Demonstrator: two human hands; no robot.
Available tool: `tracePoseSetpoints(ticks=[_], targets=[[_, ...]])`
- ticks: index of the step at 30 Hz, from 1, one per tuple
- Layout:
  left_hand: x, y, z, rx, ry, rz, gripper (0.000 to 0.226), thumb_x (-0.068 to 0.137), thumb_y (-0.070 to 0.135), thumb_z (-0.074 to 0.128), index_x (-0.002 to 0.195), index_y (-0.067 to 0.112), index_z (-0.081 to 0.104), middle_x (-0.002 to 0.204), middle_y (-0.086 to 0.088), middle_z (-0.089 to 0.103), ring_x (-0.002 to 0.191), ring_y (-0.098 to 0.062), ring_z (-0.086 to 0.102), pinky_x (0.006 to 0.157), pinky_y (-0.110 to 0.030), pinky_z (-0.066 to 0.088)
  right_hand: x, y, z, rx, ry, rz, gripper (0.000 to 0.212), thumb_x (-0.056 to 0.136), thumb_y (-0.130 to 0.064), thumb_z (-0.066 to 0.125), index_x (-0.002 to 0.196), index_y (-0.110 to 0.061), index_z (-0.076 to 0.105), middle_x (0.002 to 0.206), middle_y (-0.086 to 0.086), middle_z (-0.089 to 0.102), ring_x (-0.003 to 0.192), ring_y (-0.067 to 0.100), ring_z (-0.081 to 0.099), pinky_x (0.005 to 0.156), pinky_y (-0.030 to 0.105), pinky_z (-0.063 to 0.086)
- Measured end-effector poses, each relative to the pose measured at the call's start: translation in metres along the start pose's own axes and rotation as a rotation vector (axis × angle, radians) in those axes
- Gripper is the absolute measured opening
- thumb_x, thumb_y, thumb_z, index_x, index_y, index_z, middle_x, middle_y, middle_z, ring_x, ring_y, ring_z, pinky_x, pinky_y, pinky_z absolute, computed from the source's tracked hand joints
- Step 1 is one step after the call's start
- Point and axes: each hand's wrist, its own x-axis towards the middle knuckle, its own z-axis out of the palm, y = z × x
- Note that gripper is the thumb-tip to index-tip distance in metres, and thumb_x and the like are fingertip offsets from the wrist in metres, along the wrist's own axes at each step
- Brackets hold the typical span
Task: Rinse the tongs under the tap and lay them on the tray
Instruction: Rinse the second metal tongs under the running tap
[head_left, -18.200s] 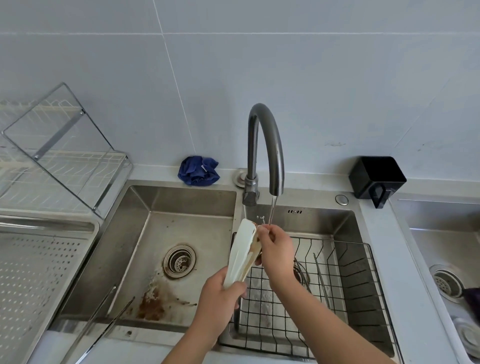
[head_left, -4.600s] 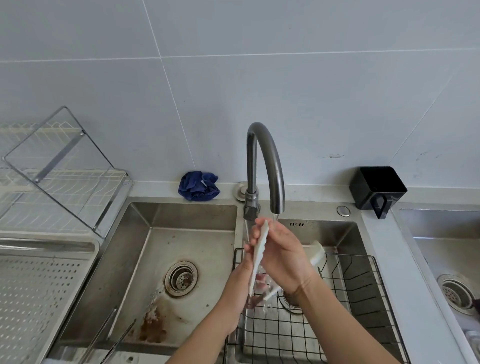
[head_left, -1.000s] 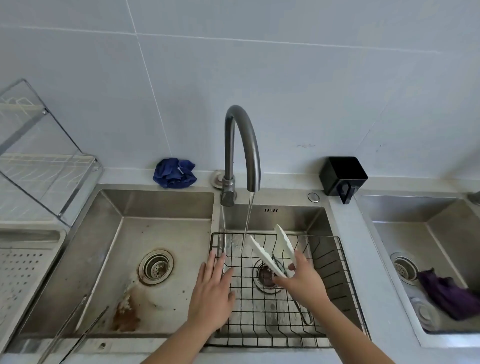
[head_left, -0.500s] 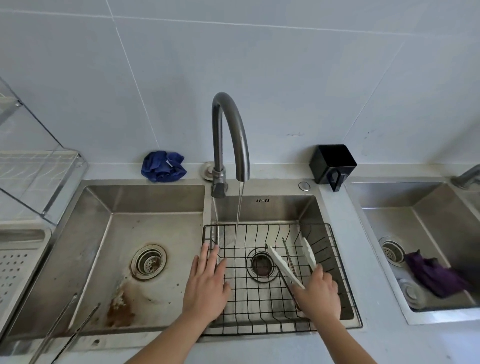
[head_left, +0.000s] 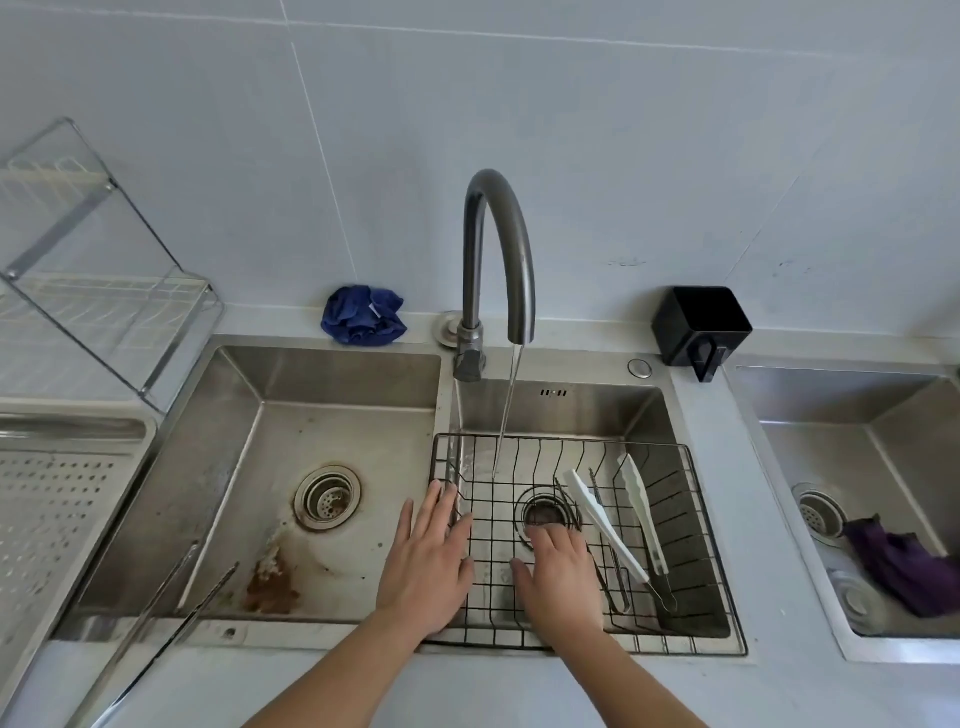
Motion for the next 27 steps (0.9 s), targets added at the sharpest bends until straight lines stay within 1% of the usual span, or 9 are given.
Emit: tracePoseSetpoints(ticks=[3, 5, 9, 12, 15, 18, 20, 22, 27], targets=[[-0.002, 0.001, -0.004, -0.006, -0.012, -0.005, 0.058, 0.093, 0.041, 0.043, 0.148, 0.025, 0.044, 0.168, -0.01, 0.015, 0.156, -0.027, -0.001, 0.125, -0.053, 0.007, 0.002, -0.002, 0.006, -0.045, -0.055, -0.019, 0.049, 0.101, -0.046, 0.047, 0.144, -0.023, 0.048, 0.14, -0.005, 0.051, 0.13, 0.021, 0.042, 0.109, 0.032, 0.036], [-0.005, -0.001, -0.012, -0.049, 0.012, -0.024, 0.056, 0.095, 0.041, 0.044, 0.149, 0.025, 0.043, 0.167, -0.008, 0.019, 0.156, -0.027, 0.004, 0.126, -0.051, 0.006, 0.003, 0.002, 0.007, -0.053, -0.067, 0.0, 0.048, 0.1, -0.045, 0.049, 0.142, -0.022, 0.049, 0.139, -0.004, 0.053, 0.129, 0.022, 0.043, 0.108, 0.033, 0.037], [-0.026, -0.022, -0.04, -0.138, 0.089, -0.153, 0.052, 0.095, 0.036, 0.052, 0.145, 0.023, 0.048, 0.157, -0.01, 0.041, 0.15, -0.032, 0.027, 0.124, -0.05, 0.019, 0.004, 0.008, 0.011, -0.054, -0.093, 0.033, 0.048, 0.098, -0.045, 0.051, 0.142, -0.023, 0.05, 0.139, -0.003, 0.053, 0.129, 0.022, 0.042, 0.109, 0.034, 0.038], [-0.056, -0.057, -0.06, -0.165, 0.112, -0.328, 0.053, 0.09, 0.029, 0.063, 0.141, 0.019, 0.053, 0.15, -0.013, 0.048, 0.145, -0.034, 0.034, 0.119, -0.05, 0.031, 0.006, 0.006, 0.014, -0.068, -0.126, 0.019, 0.048, 0.097, -0.046, 0.052, 0.139, -0.023, 0.05, 0.137, -0.003, 0.054, 0.128, 0.023, 0.043, 0.106, 0.035, 0.04], [-0.088, -0.095, -0.075, -0.116, 0.175, -0.448, 0.056, 0.076, 0.017, 0.078, 0.13, 0.011, 0.061, 0.133, -0.018, 0.056, 0.13, -0.038, 0.047, 0.106, -0.052, 0.045, 0.008, 0.007, 0.017, -0.072, -0.155, 0.011, 0.05, 0.097, -0.045, 0.053, 0.141, -0.022, 0.049, 0.138, -0.001, 0.054, 0.129, 0.024, 0.044, 0.104, 0.036, 0.041], [-0.116, -0.13, -0.079, -0.016, 0.231, -0.565, 0.057, 0.069, 0.014, 0.085, 0.12, 0.003, 0.063, 0.12, -0.024, 0.059, 0.118, -0.045, 0.05, 0.093, -0.058, 0.05, 0.009, 0.008, 0.02, -0.068, -0.166, 0.003, 0.051, 0.096, -0.045, 0.054, 0.141, -0.022, 0.049, 0.138, 0.0, 0.053, 0.128, 0.025, 0.043, 0.104, 0.037, 0.042], [-0.128, -0.145, -0.076, 0.004, 0.221, -0.652, 0.061, 0.067, 0.017, 0.088, 0.121, 0.001, 0.063, 0.117, -0.028, 0.06, 0.115, -0.048, 0.05, 0.086, -0.06, 0.05, 0.008, 0.007, 0.02, -0.071, -0.159, -0.005, 0.049, 0.096, -0.043, 0.054, 0.14, -0.022, 0.05, 0.135, 0.001, 0.054, 0.125, 0.024, 0.044, 0.102, 0.036, 0.043], [-0.135, -0.152, -0.07, 0.007, 0.162, -0.729, 0.07, 0.067, 0.027, 0.09, 0.125, 0.002, 0.062, 0.117, -0.029, 0.059, 0.112, -0.049, 0.05, 0.083, -0.061, 0.049, 0.009, 0.007, 0.02, -0.079, -0.159, -0.015, 0.047, 0.096, -0.042, 0.054, 0.139, -0.021, 0.051, 0.133, 0.001, 0.054, 0.123, 0.024, 0.045, 0.101, 0.036, 0.043], [-0.138, -0.158, -0.062, -0.022, 0.011, -0.928, 0.089, 0.069, 0.045, 0.087, 0.133, -0.006, 0.052, 0.12, -0.035, 0.057, 0.113, -0.052, 0.05, 0.089, -0.059, 0.046, 0.009, 0.008, 0.02, -0.062, -0.171, -0.011, 0.047, 0.097, -0.041, 0.053, 0.139, -0.022, 0.05, 0.132, 0.001, 0.054, 0.122, 0.024, 0.045, 0.1, 0.034, 0.043]])
